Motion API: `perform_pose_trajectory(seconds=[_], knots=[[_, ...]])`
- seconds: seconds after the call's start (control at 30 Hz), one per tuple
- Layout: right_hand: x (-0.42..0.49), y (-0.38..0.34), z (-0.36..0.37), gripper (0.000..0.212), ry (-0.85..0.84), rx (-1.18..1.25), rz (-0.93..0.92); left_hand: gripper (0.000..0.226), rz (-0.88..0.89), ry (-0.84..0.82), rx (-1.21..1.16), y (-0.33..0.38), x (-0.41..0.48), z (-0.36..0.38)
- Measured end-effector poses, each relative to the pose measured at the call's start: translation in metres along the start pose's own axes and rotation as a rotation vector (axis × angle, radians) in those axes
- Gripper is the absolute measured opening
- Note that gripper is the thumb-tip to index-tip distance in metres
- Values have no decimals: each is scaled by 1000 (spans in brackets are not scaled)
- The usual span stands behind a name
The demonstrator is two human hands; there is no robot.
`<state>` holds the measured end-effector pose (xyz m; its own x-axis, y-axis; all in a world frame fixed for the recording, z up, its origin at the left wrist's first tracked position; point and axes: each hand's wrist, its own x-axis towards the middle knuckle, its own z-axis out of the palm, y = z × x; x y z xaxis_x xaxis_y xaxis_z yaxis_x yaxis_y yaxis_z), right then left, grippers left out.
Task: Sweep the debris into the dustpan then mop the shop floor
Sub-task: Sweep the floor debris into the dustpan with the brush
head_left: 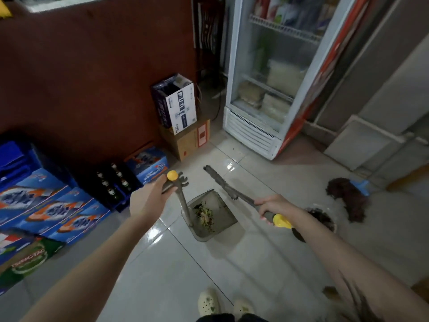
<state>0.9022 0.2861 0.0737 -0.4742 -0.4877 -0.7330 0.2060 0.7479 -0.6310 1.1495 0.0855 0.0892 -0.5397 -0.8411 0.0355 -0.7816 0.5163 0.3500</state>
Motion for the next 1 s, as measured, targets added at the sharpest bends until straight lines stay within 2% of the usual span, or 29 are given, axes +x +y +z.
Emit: perform_pose_trajectory(seconds=[0.23,0.43,0.63,1.0], knots=[[-29,6,-16,42,119,81,20,32,163,-17,-33,23,44,-1],[-37,29,-43,53,204,55,4,37,237,-142,-159,42,76,15],[-57,56,-68,54,301,126,10,37,400,11,48,83,87,14],[-79,110,-116,52,498,211,26,38,641,35,8,182,84,5]])
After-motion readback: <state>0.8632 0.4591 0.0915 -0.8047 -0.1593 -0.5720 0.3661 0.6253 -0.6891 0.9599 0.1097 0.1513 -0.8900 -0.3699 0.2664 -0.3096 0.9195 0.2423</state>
